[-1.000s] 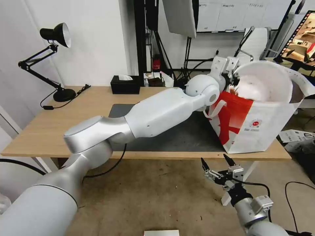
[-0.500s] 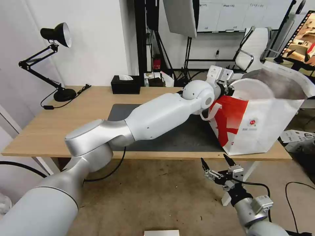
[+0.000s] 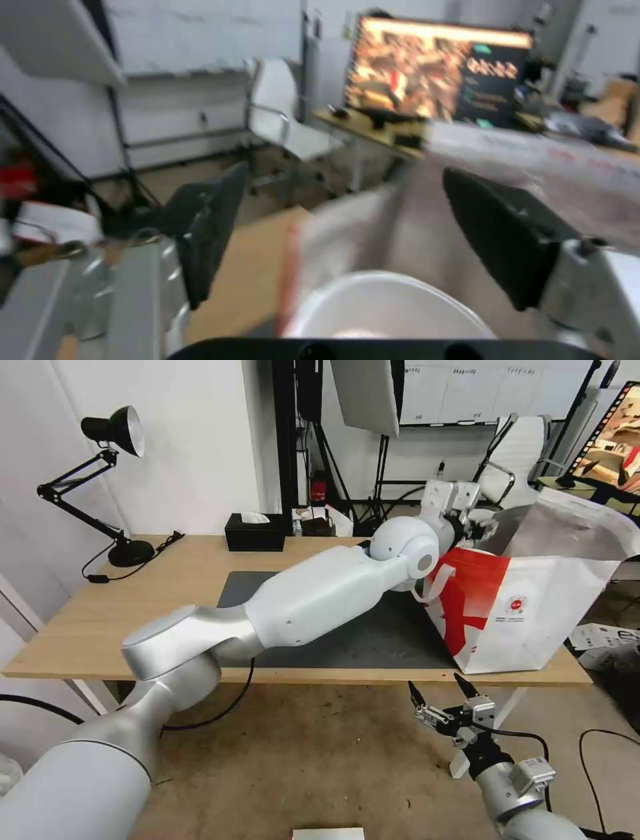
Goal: Pick up the trash from the table and place it into the takeout bag.
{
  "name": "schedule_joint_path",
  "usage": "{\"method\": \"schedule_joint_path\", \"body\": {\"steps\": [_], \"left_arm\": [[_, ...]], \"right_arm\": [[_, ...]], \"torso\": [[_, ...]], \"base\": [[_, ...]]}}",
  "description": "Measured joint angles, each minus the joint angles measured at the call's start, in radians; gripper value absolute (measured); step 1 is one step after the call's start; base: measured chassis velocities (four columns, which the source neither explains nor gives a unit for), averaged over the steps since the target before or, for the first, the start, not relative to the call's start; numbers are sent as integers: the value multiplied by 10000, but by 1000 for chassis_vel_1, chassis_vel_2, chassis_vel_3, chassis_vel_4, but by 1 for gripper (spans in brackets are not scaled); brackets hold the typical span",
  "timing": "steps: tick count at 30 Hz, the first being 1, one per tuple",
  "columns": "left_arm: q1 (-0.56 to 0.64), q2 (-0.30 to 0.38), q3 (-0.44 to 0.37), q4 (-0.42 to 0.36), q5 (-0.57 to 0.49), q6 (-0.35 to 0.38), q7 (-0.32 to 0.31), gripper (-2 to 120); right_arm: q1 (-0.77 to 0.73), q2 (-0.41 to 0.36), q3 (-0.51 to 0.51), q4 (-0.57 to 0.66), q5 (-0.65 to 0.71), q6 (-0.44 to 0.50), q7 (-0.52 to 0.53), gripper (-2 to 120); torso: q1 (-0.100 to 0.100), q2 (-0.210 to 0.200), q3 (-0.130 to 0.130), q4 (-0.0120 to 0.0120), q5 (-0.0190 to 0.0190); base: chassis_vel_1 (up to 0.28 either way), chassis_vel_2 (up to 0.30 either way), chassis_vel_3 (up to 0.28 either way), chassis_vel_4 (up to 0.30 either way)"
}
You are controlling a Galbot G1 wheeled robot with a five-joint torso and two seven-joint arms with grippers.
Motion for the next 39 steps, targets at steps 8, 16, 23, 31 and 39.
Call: {"method": "schedule_joint_path", "body": {"steps": [8,16,23,31,39], "left_arm": [[70,1805,-380,-1856,621,-970,-978,100],[4000,6387,-2477,-5941,1843,-1548,-988,100],[9327,7988,-6705,-7772,3145,-1844,-392,100],[13549,7103,-9059,-8356,5549,-2271,-157,100],[16975,5091,-10287,-8373,8563,-3703,347,100]], "right_arm": [[0,0,0,0,0,0,0,100],[0,0,0,0,1,0,2,100],[0,0,-1,0,0,0,1,100],[0,0,-1,0,0,0,1,100],[0,0,-1,0,1,0,1,100]], "torso": [[0,0,0,2,-3],[0,0,1,8,-7],[0,2,-2,3,-1],[0,1,-1,0,-3],[-2,1,-1,5,1]], "base": [[0,0,0,0],[0,0,0,0],[0,0,0,0],[0,0,0,0],[0,0,0,0]]}}
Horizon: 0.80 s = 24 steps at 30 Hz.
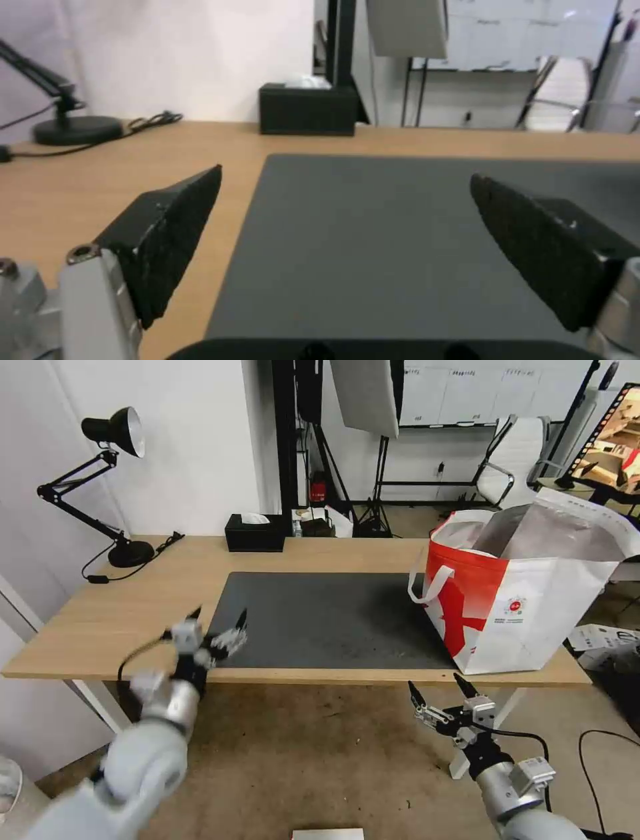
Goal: Pick up the trash from the table and place it into the takeout bag.
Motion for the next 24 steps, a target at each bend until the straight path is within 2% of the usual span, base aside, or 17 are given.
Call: {"method": "schedule_joint_path", "body": {"steps": [2,6,24], "left_arm": [[491,-478,-65,280,895,-624,71,100],[802,-827,-105,459,1336,-992,118,100],[1328,-1182,69,425,1581,-1069,145,100]], "right_arm": [[0,0,0,-1,0,0,1,100],[0,0,0,0,0,0,0,100],[0,0,0,0,0,0,0,100]], "torso": [[1,0,0,-1,2],[2,-1,0,-2,1],[3,-2,1,-2,-1]], "base": [[0,0,0,0],[0,0,0,0],[0,0,0,0]]}}
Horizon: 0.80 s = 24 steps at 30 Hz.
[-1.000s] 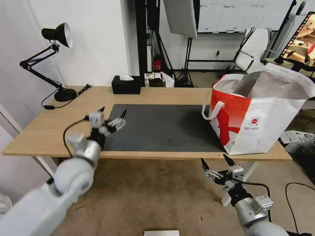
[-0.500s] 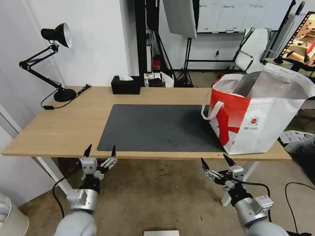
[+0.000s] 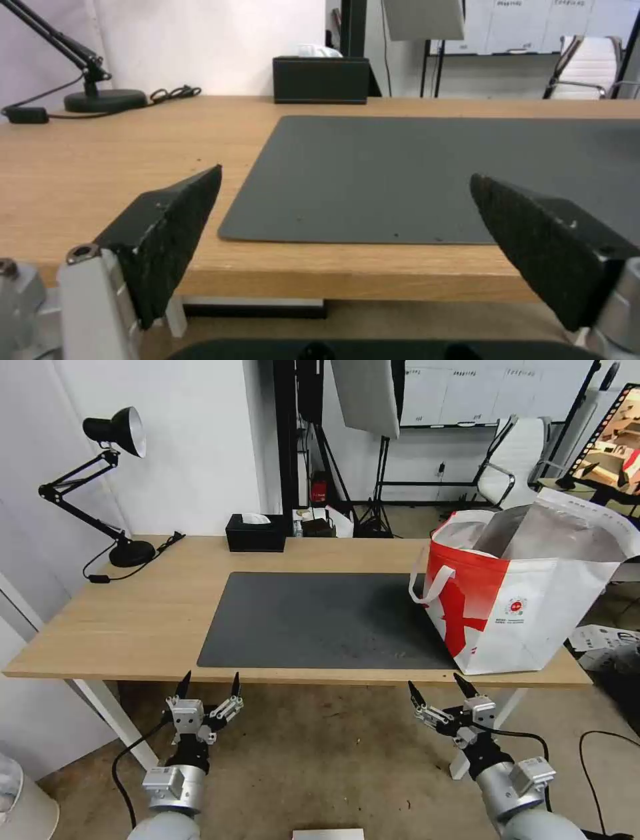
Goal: Pick up the trash from the table and place it into the takeout bag.
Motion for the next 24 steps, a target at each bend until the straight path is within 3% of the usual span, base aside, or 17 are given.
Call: {"method": "schedule_joint_path", "body": {"steps": [24], "left_arm": [[-57,24,28,-10,-55,44,0,100]], "right_arm": [[0,0,0,0,0,0,0,100]], "torso": [[0,-1,0,1,0]], "base": [[0,0,0,0]]}}
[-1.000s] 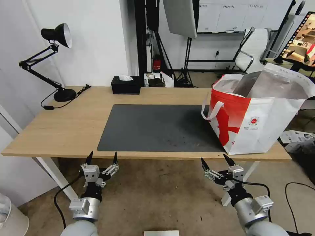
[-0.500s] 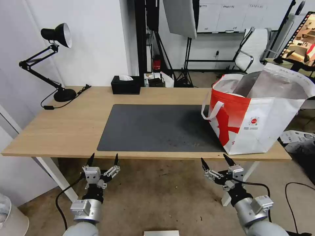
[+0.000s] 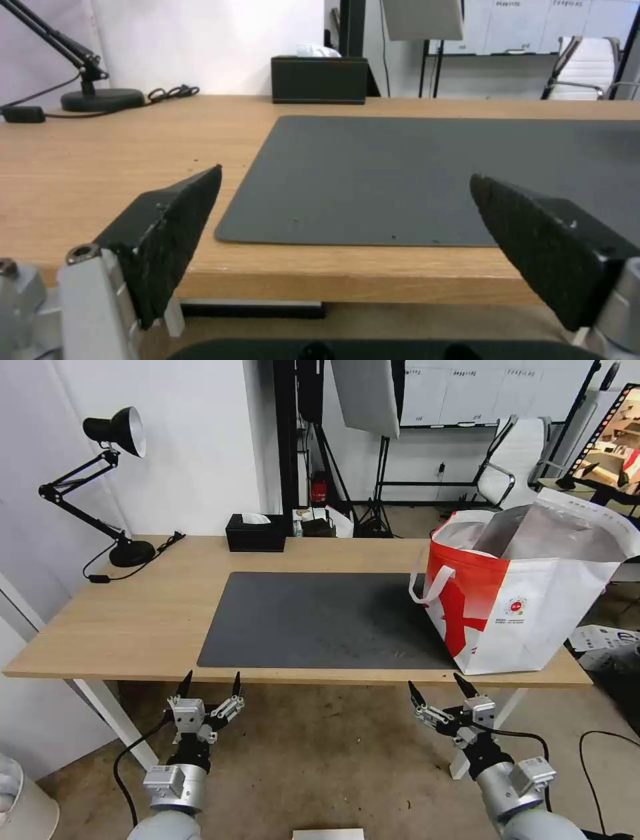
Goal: Pick up the trash from the table and place it into the takeout bag.
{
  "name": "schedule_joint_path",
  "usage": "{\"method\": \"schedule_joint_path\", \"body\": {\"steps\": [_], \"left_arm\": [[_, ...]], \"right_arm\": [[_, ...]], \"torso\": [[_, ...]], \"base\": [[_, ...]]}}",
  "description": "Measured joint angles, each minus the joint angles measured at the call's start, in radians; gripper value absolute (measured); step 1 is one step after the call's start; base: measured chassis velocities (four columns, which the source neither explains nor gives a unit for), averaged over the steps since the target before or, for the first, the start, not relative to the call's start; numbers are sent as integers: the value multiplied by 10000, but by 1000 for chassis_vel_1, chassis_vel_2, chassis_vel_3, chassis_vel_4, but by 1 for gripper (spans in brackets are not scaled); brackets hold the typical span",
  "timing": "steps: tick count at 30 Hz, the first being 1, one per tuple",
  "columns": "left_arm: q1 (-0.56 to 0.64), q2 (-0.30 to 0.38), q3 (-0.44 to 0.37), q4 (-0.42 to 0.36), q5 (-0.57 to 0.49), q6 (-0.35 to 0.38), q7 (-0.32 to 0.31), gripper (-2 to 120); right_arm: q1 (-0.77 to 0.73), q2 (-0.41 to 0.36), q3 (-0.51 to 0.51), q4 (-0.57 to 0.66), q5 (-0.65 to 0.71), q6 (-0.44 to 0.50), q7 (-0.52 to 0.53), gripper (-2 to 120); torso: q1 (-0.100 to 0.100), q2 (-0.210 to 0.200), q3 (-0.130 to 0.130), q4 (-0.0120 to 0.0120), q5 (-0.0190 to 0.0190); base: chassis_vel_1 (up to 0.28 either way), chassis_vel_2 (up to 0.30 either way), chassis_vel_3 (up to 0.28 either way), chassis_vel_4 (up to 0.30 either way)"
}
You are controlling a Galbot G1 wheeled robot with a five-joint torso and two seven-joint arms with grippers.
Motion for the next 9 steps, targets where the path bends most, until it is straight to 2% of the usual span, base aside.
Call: {"method": "schedule_joint_path", "body": {"steps": [9], "left_arm": [[-5,5,4,0,-8,6,-1,100]], "right_arm": [[0,0,0,0,0,0,0,100]], "torso": [[0,1,0,0,0]], "base": [[0,0,0,0]]}}
